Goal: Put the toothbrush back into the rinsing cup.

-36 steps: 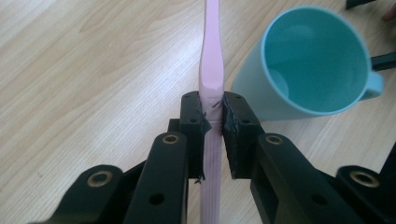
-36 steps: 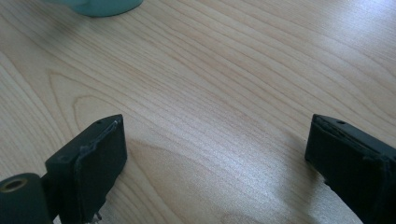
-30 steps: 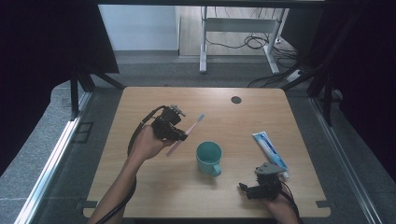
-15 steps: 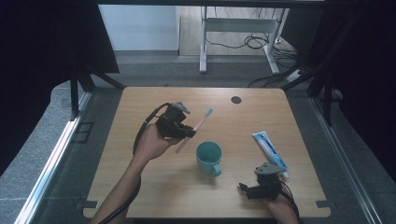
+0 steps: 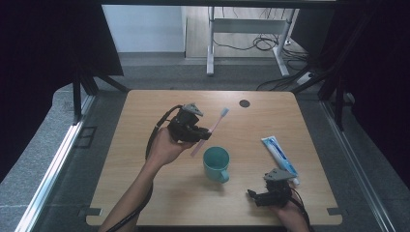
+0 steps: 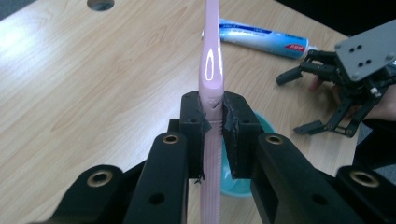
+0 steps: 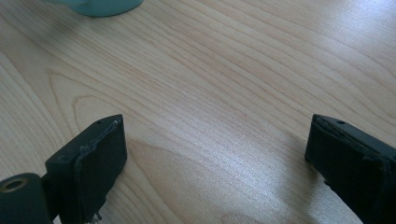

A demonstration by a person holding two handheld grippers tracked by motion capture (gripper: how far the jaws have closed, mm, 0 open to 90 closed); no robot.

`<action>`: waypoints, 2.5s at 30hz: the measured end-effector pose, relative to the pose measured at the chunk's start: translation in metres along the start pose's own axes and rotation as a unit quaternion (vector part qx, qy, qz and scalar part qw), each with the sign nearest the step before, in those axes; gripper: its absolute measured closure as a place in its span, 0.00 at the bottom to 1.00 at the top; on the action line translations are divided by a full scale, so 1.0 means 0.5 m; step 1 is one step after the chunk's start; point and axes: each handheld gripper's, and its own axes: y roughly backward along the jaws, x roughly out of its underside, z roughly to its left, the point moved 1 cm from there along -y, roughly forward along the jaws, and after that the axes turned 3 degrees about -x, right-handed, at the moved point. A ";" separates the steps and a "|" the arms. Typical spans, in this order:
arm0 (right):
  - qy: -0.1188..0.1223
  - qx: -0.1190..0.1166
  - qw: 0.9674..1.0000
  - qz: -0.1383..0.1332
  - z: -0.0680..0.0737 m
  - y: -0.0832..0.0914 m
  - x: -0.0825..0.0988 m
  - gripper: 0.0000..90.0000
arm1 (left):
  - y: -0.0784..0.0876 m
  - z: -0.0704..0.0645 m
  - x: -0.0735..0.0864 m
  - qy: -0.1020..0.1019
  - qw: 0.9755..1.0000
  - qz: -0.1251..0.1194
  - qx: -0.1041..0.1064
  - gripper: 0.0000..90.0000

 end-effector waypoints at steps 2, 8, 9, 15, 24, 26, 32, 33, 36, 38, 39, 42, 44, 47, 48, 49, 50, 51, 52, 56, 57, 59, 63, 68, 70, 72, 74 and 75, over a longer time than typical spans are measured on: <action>0.000 0.000 1.000 0.000 0.000 0.000 0.000 0.06 | -0.004 -0.004 -0.003 -0.001 1.000 -0.005 0.001 0.88; 0.000 0.000 1.000 0.000 0.000 0.000 0.000 0.06 | -0.017 -0.013 -0.010 -0.004 1.000 -0.020 0.001 0.88; 0.000 0.000 1.000 0.000 0.000 0.000 0.000 0.06 | -0.021 -0.016 -0.010 -0.005 1.000 -0.023 0.002 0.88; -0.001 -0.001 1.000 0.001 0.000 0.001 0.000 0.06 | -0.032 -0.023 -0.012 -0.010 0.999 -0.033 0.003 0.88; 0.001 -0.001 1.000 0.000 0.000 0.000 0.000 0.06 | -0.059 -0.041 -0.015 -0.011 0.999 -0.052 0.010 0.88; 0.001 -0.001 1.000 0.000 0.000 0.000 0.000 0.06 | -0.060 -0.041 -0.015 -0.018 0.999 -0.048 0.009 0.88; 0.000 -0.002 1.000 0.001 0.000 0.001 0.000 0.06 | -0.077 -0.048 -0.009 -0.022 0.998 -0.055 0.014 0.88; 0.001 -0.002 1.000 0.001 0.000 0.001 0.000 0.06 | -0.081 -0.051 -0.007 -0.014 0.998 -0.061 0.015 0.88; 0.001 -0.002 1.000 0.000 0.000 0.001 0.000 0.06 | -0.087 -0.051 -0.001 -0.019 0.998 -0.059 0.016 0.88; 0.001 -0.002 1.000 0.000 0.000 0.001 0.000 0.06 | -0.091 -0.051 0.003 -0.018 0.998 -0.062 0.016 0.88; 0.001 -0.002 1.000 0.000 0.000 0.001 0.000 0.06 | -0.091 -0.051 0.003 -0.018 0.998 -0.062 0.016 0.88; 0.000 -0.002 1.000 0.000 0.000 0.001 0.000 0.06 | -0.099 -0.050 0.013 -0.019 0.998 -0.061 0.018 0.88; 0.001 -0.002 1.000 0.001 0.000 0.001 0.000 0.06 | -0.101 -0.051 0.016 -0.015 0.998 -0.062 0.019 0.88; 0.001 -0.002 1.000 0.001 -0.001 0.001 0.000 0.06 | -0.110 -0.051 0.028 -0.008 0.998 -0.063 0.022 0.88; 0.001 -0.002 1.000 0.001 -0.001 0.001 0.000 0.06 | -0.111 -0.049 0.031 -0.011 0.998 -0.061 0.023 0.88; 0.001 -0.002 1.000 0.000 -0.001 0.001 0.000 0.06 | -0.113 -0.049 0.034 -0.010 0.998 -0.062 0.024 0.88; 0.001 -0.001 1.000 0.001 -0.001 0.001 0.000 0.06 | -0.113 -0.049 0.034 -0.010 0.998 -0.062 0.024 0.88; 0.002 -0.001 1.000 0.001 -0.001 0.001 0.000 0.06 | -0.116 -0.049 0.040 -0.008 0.998 -0.061 0.022 0.88; 0.002 -0.001 1.000 0.001 -0.001 0.001 0.000 0.06 | -0.117 -0.049 0.043 -0.010 0.998 -0.061 0.022 0.88; 0.002 -0.002 1.000 0.001 -0.001 0.001 0.000 0.06 | -0.121 -0.050 0.051 -0.009 0.998 -0.059 0.020 0.88; 0.002 -0.001 1.000 0.001 -0.001 0.001 0.000 0.06 | -0.121 -0.050 0.051 -0.009 0.998 -0.059 0.020 0.88; 0.001 -0.001 1.000 0.001 -0.001 0.001 0.000 0.06 | -0.124 -0.052 0.056 -0.007 0.998 -0.061 0.019 0.88; 0.002 -0.001 1.000 0.001 -0.001 0.001 0.000 0.06 | -0.125 -0.052 0.063 -0.008 0.998 -0.058 0.017 0.88; 0.001 -0.001 1.000 0.001 -0.001 0.001 0.000 0.06 | -0.130 -0.052 0.070 -0.011 0.998 -0.053 0.013 0.88; 0.002 -0.001 1.000 0.001 -0.001 0.001 0.000 0.06 | -0.133 -0.053 0.074 -0.012 0.999 -0.050 0.013 0.88; 0.002 -0.001 1.000 0.001 -0.001 0.001 0.000 0.06 | -0.136 -0.053 0.077 -0.014 0.999 -0.047 0.011 0.88; 0.001 -0.001 1.000 0.001 -0.001 0.001 0.000 0.06 | -0.140 -0.056 0.082 -0.010 0.999 -0.049 0.011 0.88; 0.001 -0.002 1.000 0.001 0.000 0.001 0.000 0.06 | -0.142 -0.057 0.083 -0.008 0.999 -0.050 0.011 0.88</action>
